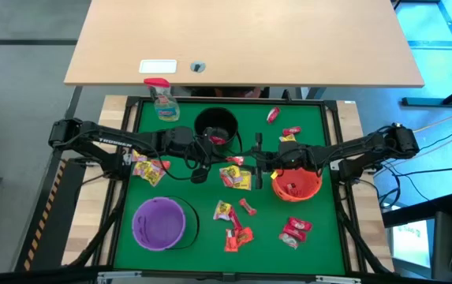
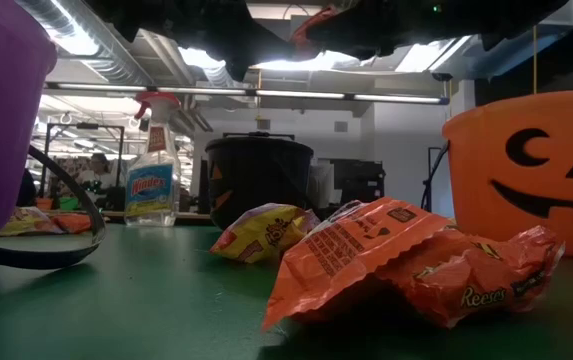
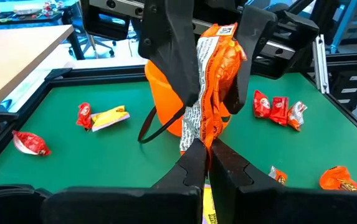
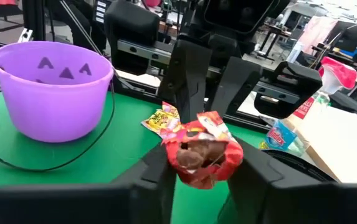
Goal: Sort candy
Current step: Remove the orange candy from the black bucket
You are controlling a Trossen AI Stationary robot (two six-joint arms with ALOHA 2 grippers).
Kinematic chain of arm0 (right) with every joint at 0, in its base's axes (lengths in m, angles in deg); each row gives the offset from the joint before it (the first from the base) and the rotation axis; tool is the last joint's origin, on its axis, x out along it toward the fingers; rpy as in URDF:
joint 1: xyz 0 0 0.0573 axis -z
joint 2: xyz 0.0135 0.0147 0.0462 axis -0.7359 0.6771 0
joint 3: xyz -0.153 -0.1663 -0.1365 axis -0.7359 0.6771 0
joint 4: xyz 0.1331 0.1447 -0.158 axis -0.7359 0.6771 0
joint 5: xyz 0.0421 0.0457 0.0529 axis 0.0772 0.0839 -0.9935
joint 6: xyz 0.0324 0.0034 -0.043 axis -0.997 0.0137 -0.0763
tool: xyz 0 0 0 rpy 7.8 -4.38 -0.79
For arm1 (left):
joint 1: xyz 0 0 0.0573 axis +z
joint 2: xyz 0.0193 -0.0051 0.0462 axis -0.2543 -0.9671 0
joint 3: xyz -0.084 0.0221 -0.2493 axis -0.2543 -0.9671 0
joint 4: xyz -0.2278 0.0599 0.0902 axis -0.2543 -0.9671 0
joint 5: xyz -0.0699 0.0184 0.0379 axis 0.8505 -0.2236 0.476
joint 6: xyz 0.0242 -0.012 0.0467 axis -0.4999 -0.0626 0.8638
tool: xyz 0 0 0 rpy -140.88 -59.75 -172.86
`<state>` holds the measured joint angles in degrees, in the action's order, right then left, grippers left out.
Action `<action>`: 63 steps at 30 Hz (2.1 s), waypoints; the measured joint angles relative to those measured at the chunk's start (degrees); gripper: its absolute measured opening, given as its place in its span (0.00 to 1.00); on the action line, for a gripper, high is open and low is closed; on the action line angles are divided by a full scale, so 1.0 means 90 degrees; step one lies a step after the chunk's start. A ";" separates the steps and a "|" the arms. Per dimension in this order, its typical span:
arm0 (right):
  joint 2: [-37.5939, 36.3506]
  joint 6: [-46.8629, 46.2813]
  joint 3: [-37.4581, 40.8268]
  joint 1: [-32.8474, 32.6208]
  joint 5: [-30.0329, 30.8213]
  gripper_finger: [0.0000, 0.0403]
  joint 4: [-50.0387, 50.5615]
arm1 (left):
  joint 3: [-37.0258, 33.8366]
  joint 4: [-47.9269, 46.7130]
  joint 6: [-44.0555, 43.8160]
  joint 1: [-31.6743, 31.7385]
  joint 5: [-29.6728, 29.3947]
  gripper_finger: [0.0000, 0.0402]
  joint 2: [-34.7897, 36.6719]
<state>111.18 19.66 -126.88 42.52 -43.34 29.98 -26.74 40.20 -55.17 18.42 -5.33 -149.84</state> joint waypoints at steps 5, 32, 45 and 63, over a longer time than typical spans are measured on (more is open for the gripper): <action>0.0000 0.0000 0.0000 0.0002 0.0031 0.19 0.0003 | 0.0000 0.0008 -0.0002 0.0000 -0.0128 0.09 0.0000; -0.2529 -0.0871 -0.0010 -0.0005 0.0163 0.15 0.3422 | 0.0005 -0.2508 0.0342 0.0005 -0.2037 0.38 0.1549; -0.3813 -0.2859 -0.0288 -0.0005 -0.0860 0.15 0.6753 | 0.0002 -0.2773 0.0169 0.0248 -0.2198 0.38 0.1528; -0.3110 -0.4209 -0.0865 -0.0005 -0.1575 0.22 0.9288 | 0.0002 -0.2965 -0.0019 0.0517 -0.2146 0.38 0.1525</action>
<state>83.19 -18.22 -134.66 42.47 -57.51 113.57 -26.72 13.52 -55.34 23.07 -24.64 -136.11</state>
